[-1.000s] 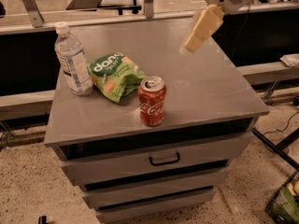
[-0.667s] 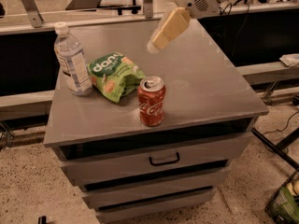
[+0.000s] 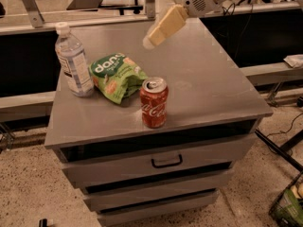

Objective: Move blue plastic bottle near coke can

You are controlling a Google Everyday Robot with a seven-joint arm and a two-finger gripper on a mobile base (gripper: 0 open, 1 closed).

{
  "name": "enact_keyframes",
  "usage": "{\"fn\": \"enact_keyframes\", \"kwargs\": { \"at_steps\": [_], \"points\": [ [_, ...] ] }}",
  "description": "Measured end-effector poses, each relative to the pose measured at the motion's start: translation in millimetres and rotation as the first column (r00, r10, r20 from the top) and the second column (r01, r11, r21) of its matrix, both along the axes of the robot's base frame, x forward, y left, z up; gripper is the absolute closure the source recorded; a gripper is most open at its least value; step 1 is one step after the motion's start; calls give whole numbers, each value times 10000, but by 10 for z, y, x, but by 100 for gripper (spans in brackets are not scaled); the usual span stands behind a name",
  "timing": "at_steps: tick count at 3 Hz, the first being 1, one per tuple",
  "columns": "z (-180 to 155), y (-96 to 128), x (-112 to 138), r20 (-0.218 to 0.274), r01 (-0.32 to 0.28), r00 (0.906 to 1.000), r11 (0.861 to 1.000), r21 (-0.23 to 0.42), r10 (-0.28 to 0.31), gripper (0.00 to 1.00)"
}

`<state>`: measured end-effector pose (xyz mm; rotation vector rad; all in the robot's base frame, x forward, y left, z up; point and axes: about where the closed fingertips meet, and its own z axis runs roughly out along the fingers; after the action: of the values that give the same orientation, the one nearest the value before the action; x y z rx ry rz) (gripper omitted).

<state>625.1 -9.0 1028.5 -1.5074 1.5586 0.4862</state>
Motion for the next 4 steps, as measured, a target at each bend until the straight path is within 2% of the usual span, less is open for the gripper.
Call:
{"fn": "enact_keyframes", "kwargs": {
  "at_steps": [1,2,3,4],
  "points": [
    [142,492,200,327,-1012,9948,9797,1731,970,0],
    [246,896,272,545,-1816,9834,9369,2988,1732,0],
    [263,1222,252,717,-2353,9719,9111,3385,2244,0],
    [179,1438,202,395,-2458,9682,9104,3328,2470,0]
  ]
}}
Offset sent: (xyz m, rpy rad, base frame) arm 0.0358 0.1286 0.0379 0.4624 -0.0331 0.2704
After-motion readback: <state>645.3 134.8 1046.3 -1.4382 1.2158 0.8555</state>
